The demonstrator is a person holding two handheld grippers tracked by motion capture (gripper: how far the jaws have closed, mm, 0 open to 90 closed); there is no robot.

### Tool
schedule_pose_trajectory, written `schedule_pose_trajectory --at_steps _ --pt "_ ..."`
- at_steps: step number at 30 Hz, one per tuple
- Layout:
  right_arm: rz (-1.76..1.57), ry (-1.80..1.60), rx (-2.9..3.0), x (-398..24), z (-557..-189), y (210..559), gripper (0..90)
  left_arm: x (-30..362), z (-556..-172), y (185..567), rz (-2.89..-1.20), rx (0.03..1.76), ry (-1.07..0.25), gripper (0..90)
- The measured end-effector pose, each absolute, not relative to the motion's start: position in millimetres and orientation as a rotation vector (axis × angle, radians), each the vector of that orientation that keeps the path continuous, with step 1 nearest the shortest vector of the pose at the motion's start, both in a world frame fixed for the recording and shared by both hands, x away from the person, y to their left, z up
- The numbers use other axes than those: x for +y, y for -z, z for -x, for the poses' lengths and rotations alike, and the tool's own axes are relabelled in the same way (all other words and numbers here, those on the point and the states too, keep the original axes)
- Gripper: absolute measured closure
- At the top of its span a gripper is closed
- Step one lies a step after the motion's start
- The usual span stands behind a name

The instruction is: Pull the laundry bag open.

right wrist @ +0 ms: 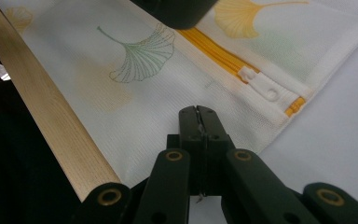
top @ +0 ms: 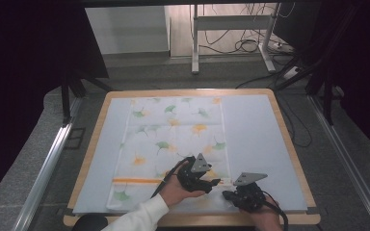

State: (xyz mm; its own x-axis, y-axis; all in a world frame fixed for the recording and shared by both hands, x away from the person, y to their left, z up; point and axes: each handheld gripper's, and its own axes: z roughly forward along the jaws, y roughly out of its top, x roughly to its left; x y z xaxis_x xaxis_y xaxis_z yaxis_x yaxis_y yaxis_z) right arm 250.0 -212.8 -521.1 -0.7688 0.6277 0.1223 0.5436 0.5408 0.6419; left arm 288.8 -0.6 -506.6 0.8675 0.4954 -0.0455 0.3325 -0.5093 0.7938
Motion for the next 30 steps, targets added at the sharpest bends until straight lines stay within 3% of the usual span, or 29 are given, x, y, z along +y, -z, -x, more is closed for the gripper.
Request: schedule_pose_trajectory --at_steps 8,14,30 --pt "-1.011 -1.036 2.649 -213 -250 521 89.0 -14 -297 511 -2.174 0.606 -0.211 41.9" --pt "-1.011 -1.037 2.650 -213 -250 521 89.0 -26 -302 515 -2.171 0.616 -0.182 47.6" --pt "-1.013 -1.038 2.653 -213 -250 521 89.0 -41 -308 527 -2.242 0.592 -0.131 51.9"
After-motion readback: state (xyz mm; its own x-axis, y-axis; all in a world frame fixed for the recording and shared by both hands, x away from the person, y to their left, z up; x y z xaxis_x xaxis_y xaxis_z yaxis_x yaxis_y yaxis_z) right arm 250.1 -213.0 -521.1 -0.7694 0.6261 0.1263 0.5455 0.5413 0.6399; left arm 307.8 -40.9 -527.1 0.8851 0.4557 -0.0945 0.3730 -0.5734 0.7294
